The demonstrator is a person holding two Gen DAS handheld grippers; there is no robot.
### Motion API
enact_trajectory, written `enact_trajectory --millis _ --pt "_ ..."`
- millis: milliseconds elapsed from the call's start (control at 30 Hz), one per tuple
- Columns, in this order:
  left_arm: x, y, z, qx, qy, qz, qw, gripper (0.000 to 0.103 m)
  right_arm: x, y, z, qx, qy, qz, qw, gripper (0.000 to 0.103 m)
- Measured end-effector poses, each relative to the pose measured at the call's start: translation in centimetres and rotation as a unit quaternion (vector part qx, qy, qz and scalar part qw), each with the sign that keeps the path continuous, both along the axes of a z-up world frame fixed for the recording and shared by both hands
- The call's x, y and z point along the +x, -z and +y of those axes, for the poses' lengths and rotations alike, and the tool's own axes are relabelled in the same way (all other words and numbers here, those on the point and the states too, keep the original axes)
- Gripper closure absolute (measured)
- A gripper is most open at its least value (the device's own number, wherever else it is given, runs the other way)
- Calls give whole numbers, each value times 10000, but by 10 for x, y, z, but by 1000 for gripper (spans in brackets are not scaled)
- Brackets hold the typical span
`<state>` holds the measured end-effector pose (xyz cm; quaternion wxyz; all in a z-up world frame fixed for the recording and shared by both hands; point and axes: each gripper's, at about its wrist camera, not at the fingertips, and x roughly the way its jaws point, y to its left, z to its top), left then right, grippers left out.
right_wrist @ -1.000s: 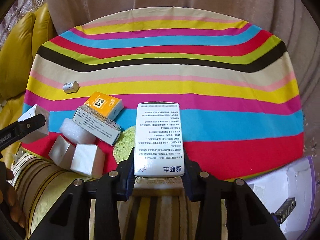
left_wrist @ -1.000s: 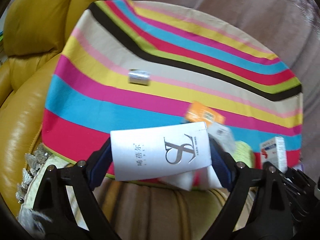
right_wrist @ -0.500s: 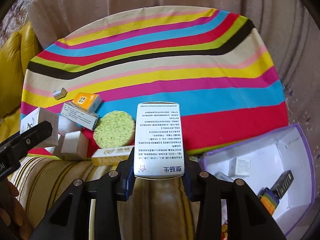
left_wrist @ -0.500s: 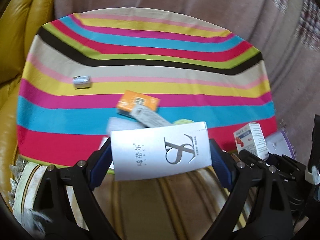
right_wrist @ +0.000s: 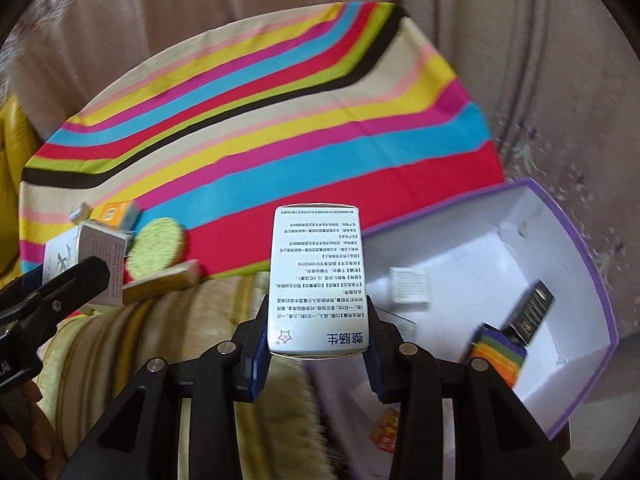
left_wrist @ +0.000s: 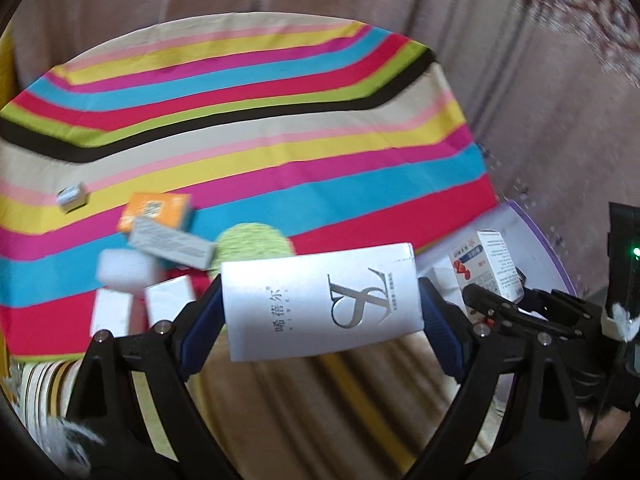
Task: Organize objects
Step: 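Carry both held boxes into the purple-rimmed box and open both grippers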
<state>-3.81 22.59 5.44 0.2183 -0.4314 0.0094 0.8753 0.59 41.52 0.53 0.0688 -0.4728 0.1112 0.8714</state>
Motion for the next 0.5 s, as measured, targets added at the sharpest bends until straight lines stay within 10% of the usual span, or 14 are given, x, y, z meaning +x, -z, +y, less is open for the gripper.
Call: enact_trajectory --millis 500 --pt "8 17 110 -657 1429 -144 9875 12 26 31 84 67 1066 -358 9936 62"
